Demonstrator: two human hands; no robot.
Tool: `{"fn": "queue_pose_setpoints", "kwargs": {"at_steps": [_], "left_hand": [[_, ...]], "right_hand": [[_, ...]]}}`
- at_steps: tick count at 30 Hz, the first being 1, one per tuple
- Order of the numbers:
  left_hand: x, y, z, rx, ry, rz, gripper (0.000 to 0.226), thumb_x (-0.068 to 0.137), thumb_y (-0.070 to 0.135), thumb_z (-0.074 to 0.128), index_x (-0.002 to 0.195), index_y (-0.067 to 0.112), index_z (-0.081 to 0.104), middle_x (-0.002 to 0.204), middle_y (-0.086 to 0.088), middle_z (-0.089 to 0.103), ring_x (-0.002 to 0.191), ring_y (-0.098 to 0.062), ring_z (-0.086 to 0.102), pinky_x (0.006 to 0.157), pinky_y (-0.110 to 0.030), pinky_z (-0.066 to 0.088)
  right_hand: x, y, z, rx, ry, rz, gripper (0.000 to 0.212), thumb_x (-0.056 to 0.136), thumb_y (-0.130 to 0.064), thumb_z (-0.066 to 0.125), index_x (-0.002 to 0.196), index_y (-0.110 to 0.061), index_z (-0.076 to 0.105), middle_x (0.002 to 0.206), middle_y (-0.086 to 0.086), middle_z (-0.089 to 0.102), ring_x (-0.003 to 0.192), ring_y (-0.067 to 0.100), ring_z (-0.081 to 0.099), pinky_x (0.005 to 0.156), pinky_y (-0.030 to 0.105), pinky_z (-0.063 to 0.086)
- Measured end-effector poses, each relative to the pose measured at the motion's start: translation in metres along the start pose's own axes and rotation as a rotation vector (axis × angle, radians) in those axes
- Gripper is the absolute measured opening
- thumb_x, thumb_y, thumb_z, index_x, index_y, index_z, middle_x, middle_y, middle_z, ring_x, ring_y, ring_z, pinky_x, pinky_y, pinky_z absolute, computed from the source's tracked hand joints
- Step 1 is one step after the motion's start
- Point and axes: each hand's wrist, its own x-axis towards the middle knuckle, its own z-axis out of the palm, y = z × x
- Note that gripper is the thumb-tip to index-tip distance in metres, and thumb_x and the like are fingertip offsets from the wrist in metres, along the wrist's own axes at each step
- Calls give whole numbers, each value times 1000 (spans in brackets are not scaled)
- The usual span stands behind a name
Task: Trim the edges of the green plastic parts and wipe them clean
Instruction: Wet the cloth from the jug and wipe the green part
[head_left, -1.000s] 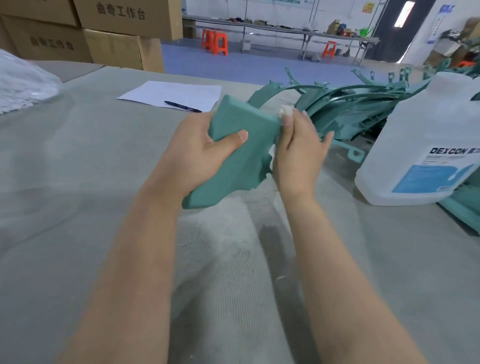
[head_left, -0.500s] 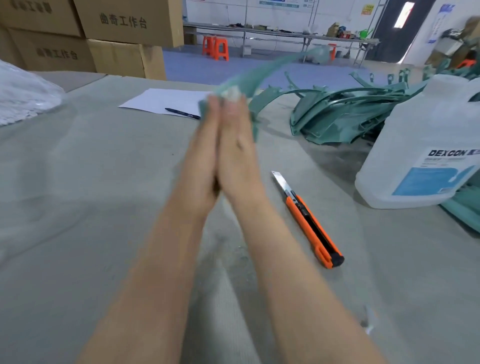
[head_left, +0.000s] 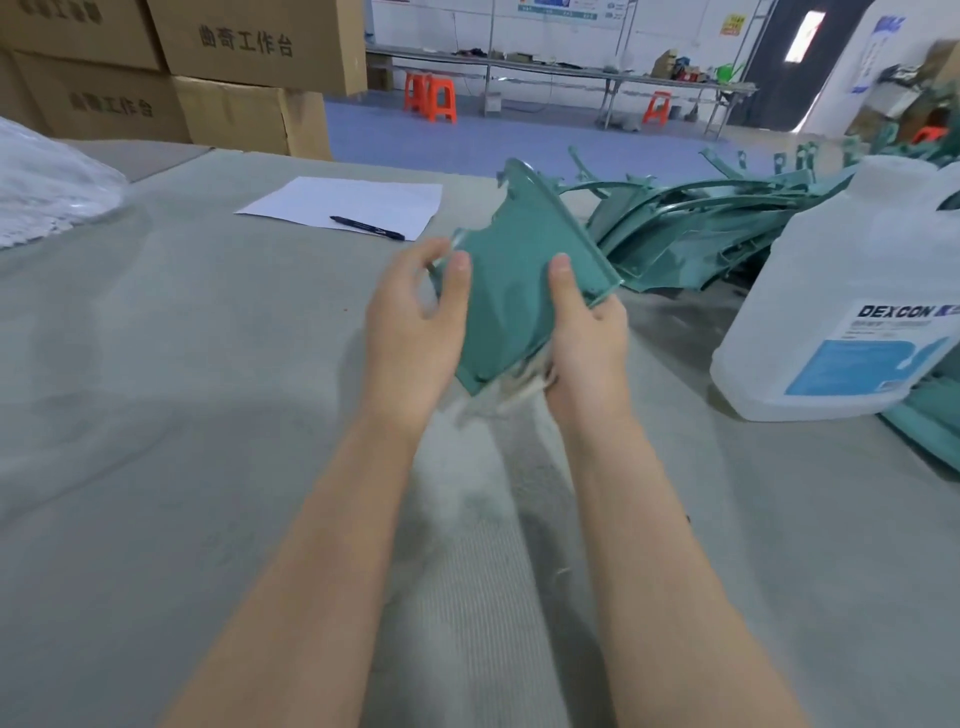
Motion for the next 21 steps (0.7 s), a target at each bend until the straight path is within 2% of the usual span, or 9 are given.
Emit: {"fn": "queue_pose_setpoints", "kwargs": {"at_steps": [3, 7, 9, 12, 14, 16, 18, 19, 21], "left_hand": [[4, -3, -12, -38, 29, -147, 63, 89, 45, 62, 143, 18, 42, 145, 7, 44, 133, -8, 40, 113, -41, 34], [0, 5, -24, -912, -599, -467, 67, 86, 53, 56, 135, 7, 53, 139, -13, 54, 130, -28, 50, 113, -47, 33], [-1, 6, -26, -1052, -765, -499, 80, 85, 59, 49, 142, 3, 42, 146, -20, 42, 136, -34, 40, 115, -49, 28], [-3, 4, -20, -1012, -737, -531, 76, 85, 51, 51, 143, 3, 40, 145, -21, 43, 132, -38, 43, 110, -55, 32], [-5, 4, -14, -989, -624, -589, 57, 86, 33, 52, 134, 1, 49, 133, -20, 56, 119, -35, 57, 97, -49, 48], [-2, 0, -10, -979, -506, -595, 41, 89, 18, 49, 126, 2, 56, 118, -14, 67, 105, -27, 66, 85, -38, 57], [1, 1, -10, -932, -459, -555, 31, 97, 18, 45, 122, 7, 59, 111, -7, 70, 101, -20, 68, 86, -34, 56], [0, 3, -10, -896, -461, -534, 31, 100, 22, 43, 122, 9, 60, 111, -5, 71, 102, -18, 68, 88, -33, 54], [-7, 9, -2, -874, -468, -498, 38, 101, 35, 37, 124, 13, 59, 117, -2, 69, 107, -15, 64, 90, -31, 52]], "right_hand": [[9, 1, -18, 50, -93, 47, 17, 98, -21, 57, 104, -10, 69, 101, 9, 75, 93, 23, 72, 80, 35, 59], [7, 5, -31, -14, -284, 176, 18, 95, -28, 60, 96, -15, 73, 99, 6, 76, 92, 20, 73, 78, 30, 59], [5, 2, -39, -78, -337, 255, 22, 89, -35, 65, 94, -16, 74, 99, 6, 76, 91, 20, 73, 76, 28, 59], [5, -1, -46, -301, -425, 248, 31, 79, -48, 69, 85, -19, 76, 83, 1, 76, 65, 14, 68, 54, 20, 54], [7, 2, -44, -497, -314, 182, 34, 86, -48, 67, 78, -15, 69, 68, 1, 68, 51, 14, 56, 46, 21, 47], [13, 4, -42, -599, 9, 82, 36, 93, -48, 58, 83, -14, 59, 75, 4, 66, 65, 22, 61, 63, 31, 54], [16, -3, -36, -450, 250, -31, 40, 97, -52, 45, 105, -15, 56, 99, 2, 65, 91, 25, 64, 81, 40, 52], [13, -7, -29, -336, 224, -63, 48, 96, -55, 38, 119, -16, 54, 112, -1, 63, 103, 22, 62, 87, 39, 50], [0, -6, -3, -326, -20, -121, 71, 89, -61, 27, 142, -17, 44, 142, 0, 51, 131, 20, 49, 110, 40, 38]]}}
